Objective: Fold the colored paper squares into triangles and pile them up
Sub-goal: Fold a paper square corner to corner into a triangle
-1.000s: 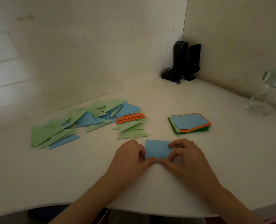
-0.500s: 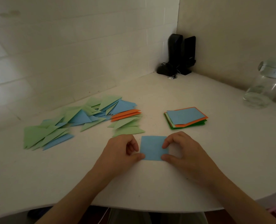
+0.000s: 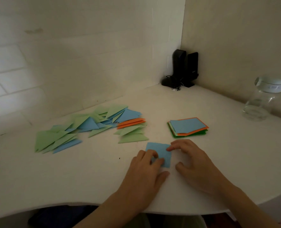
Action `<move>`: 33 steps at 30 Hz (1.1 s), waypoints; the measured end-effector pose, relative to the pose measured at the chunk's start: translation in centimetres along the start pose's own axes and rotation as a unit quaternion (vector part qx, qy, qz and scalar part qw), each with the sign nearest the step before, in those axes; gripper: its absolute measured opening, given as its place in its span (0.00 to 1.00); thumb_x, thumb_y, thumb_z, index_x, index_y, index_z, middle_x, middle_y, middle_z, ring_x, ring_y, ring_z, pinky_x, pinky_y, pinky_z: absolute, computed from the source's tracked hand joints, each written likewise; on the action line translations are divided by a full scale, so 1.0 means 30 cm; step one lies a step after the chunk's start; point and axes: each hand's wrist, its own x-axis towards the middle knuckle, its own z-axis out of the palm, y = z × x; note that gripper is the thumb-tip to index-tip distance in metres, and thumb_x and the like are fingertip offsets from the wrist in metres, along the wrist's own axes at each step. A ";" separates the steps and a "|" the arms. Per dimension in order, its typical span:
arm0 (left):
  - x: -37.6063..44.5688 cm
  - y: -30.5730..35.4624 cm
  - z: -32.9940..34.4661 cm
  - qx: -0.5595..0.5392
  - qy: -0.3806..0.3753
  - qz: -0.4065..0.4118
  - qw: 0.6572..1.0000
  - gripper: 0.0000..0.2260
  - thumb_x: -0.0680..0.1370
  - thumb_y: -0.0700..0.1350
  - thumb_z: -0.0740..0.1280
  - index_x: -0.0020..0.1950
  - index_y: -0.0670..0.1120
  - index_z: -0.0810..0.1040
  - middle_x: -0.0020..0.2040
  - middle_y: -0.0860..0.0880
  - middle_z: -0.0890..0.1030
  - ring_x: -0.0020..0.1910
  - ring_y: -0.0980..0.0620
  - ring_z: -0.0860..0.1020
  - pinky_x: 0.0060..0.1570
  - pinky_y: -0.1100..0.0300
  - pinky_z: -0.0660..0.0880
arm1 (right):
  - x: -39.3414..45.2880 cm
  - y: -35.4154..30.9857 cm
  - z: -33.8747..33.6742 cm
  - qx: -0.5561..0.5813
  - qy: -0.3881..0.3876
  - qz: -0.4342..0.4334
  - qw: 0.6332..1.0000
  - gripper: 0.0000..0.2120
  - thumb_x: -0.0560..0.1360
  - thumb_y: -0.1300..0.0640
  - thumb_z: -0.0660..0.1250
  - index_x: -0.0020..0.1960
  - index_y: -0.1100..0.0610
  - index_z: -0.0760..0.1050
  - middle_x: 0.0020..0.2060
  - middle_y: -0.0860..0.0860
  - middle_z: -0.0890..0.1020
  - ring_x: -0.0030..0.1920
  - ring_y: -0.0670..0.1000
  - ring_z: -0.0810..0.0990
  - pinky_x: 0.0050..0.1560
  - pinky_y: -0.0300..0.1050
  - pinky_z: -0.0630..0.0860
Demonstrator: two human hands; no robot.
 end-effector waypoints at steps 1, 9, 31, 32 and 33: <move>-0.004 -0.006 -0.008 0.005 0.005 0.007 1.000 0.25 0.76 0.62 0.47 0.62 0.52 0.74 0.62 0.53 0.71 0.58 0.52 0.69 0.55 0.57 0.68 | 0.003 0.004 -0.005 -0.015 0.004 -0.013 1.000 0.24 0.62 0.64 0.62 0.55 0.49 0.76 0.56 0.43 0.73 0.59 0.32 0.68 0.58 0.21 0.60; -0.003 -0.138 -0.067 0.034 0.018 0.070 0.997 0.21 0.71 0.72 0.57 0.44 0.56 0.74 0.51 0.60 0.77 0.51 0.60 0.74 0.55 0.60 0.63 | 0.054 0.019 0.028 -0.114 -0.045 -0.073 0.990 0.20 0.69 0.46 0.64 0.60 0.46 0.75 0.58 0.41 0.77 0.58 0.43 0.76 0.59 0.50 0.75; 0.040 -0.236 -0.009 -0.003 0.160 -0.089 0.983 0.16 0.72 0.61 0.60 0.35 0.51 0.76 0.42 0.55 0.72 0.46 0.54 0.68 0.42 0.57 0.68 | 0.145 -0.022 0.166 -0.155 0.025 0.019 0.987 0.16 0.68 0.32 0.53 0.35 0.43 0.69 0.33 0.42 0.73 0.37 0.43 0.71 0.41 0.44 0.66; 0.045 -0.233 -0.003 0.017 0.164 -0.096 0.982 0.17 0.72 0.62 0.60 0.34 0.51 0.75 0.41 0.54 0.71 0.45 0.53 0.68 0.40 0.58 0.67 | 0.149 -0.026 0.169 -0.163 0.022 0.025 0.986 0.17 0.67 0.31 0.52 0.36 0.43 0.68 0.34 0.42 0.73 0.38 0.44 0.71 0.42 0.44 0.65; 0.049 -0.230 0.001 0.034 0.167 -0.104 0.980 0.17 0.72 0.63 0.60 0.33 0.51 0.74 0.40 0.54 0.70 0.44 0.53 0.67 0.39 0.59 0.66 | 0.152 -0.030 0.171 -0.174 0.017 0.030 0.984 0.18 0.67 0.30 0.51 0.36 0.43 0.68 0.34 0.42 0.73 0.38 0.44 0.71 0.42 0.44 0.64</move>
